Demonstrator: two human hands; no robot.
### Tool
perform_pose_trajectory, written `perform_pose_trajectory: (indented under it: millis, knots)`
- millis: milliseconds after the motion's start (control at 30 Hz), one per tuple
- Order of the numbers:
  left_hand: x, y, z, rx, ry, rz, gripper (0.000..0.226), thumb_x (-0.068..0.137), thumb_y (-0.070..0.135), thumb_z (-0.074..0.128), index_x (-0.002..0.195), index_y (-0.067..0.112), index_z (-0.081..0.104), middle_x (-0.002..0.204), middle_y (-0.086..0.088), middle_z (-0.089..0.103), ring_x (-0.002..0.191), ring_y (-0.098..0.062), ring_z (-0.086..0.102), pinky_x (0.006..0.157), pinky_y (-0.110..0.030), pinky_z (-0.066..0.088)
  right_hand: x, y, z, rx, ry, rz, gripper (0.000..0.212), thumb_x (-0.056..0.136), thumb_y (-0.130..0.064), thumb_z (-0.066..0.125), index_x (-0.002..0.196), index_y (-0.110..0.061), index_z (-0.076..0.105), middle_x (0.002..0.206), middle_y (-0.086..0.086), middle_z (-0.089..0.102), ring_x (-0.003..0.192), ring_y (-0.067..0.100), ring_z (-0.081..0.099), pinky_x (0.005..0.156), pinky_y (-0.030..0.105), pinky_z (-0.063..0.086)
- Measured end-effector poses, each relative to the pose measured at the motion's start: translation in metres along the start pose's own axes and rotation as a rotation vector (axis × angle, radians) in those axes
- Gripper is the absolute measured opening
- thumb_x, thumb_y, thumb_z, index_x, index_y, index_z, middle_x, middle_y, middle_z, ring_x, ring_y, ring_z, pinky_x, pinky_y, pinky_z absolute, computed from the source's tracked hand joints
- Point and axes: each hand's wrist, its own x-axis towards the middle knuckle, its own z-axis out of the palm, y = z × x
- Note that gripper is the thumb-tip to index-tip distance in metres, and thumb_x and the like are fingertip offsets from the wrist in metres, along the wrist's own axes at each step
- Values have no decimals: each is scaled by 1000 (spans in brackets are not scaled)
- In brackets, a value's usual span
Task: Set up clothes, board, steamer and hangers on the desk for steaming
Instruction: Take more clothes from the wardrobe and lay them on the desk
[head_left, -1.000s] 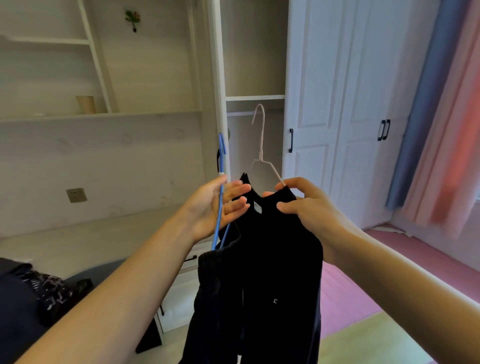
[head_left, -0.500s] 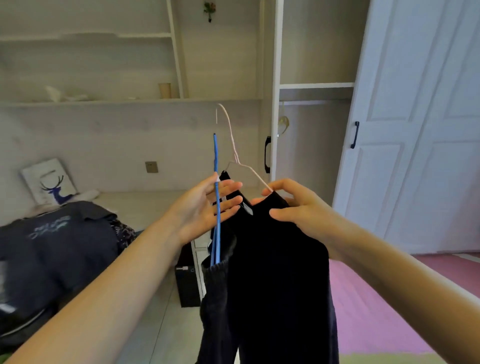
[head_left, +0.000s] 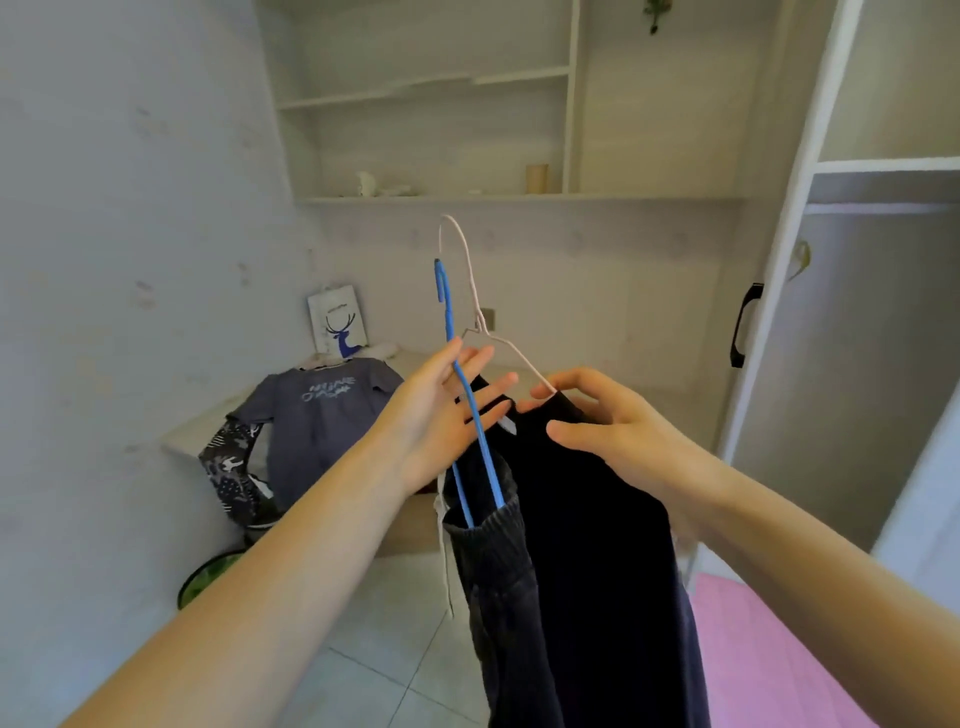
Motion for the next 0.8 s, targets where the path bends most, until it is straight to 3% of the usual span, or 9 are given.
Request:
perform_pose_trajectory:
  millis: [100, 167, 267, 367, 467, 533, 600, 700, 800]
  knots:
    - [-5, 11, -6, 54, 43, 68, 52, 101, 35, 42, 148, 18, 31, 146, 5, 44, 121, -28, 56, 98, -44, 46, 13, 0, 28, 4, 8, -33, 27, 92, 0, 53, 104, -23, 61, 109, -2, 70, 98, 19, 68, 86, 35, 52]
    - [-7, 16, -12, 93, 67, 105, 50, 100, 36, 42, 146, 16, 35, 127, 8, 58, 117, -25, 59, 93, -42, 49, 20, 1, 49, 32, 27, -20, 26, 94, -2, 52, 104, -24, 61, 106, -5, 71, 96, 15, 68, 88, 34, 51]
    - [-5, 24, -28, 147, 96, 129, 48, 98, 38, 44, 143, 22, 39, 94, 8, 74, 96, -17, 70, 91, -42, 49, 35, 4, 74, 19, 45, 1, 23, 95, -9, 53, 102, -29, 62, 104, -8, 70, 98, 10, 67, 97, 39, 49]
    - [2, 32, -49, 179, 142, 151, 51, 98, 39, 46, 145, 26, 35, 115, 0, 67, 106, -19, 66, 93, -44, 48, 52, 5, 93, 4, 43, 24, 23, 95, -12, 53, 103, -32, 62, 105, -11, 69, 101, 8, 65, 100, 40, 46]
    - [11, 40, -67, 263, 187, 221, 50, 98, 34, 49, 144, 22, 35, 122, 6, 59, 112, -16, 62, 92, -43, 51, 70, 7, 108, 16, 20, 63, 23, 95, -12, 53, 103, -32, 62, 108, -10, 69, 103, 12, 65, 102, 45, 45]
    - [17, 50, -82, 363, 209, 240, 50, 97, 34, 51, 143, 18, 38, 126, 0, 59, 112, -15, 62, 88, -39, 54, 86, 8, 118, 15, -2, 75, 22, 95, -13, 53, 106, -30, 61, 110, -9, 70, 104, 15, 65, 103, 47, 44]
    - [23, 62, -101, 430, 236, 262, 44, 97, 35, 51, 136, 16, 46, 124, -1, 59, 113, -17, 61, 89, -42, 54, 103, 7, 128, -15, -24, 78, 20, 95, -12, 53, 107, -27, 61, 110, -7, 70, 103, 15, 66, 103, 47, 43]
    - [30, 80, -133, 586, 292, 282, 22, 90, 48, 53, 104, 31, 57, 119, 4, 58, 116, -19, 57, 103, -47, 44, 128, 7, 142, -122, -70, 99, 18, 96, -13, 52, 109, -23, 60, 109, -6, 70, 103, 14, 64, 103, 43, 43]
    - [33, 88, -164, 705, 298, 258, 27, 90, 51, 51, 100, 26, 54, 113, 4, 59, 109, -13, 59, 103, -46, 43, 153, 7, 156, -331, -136, 126, 16, 97, -20, 49, 108, -23, 59, 107, -4, 66, 101, 15, 62, 99, 40, 46]
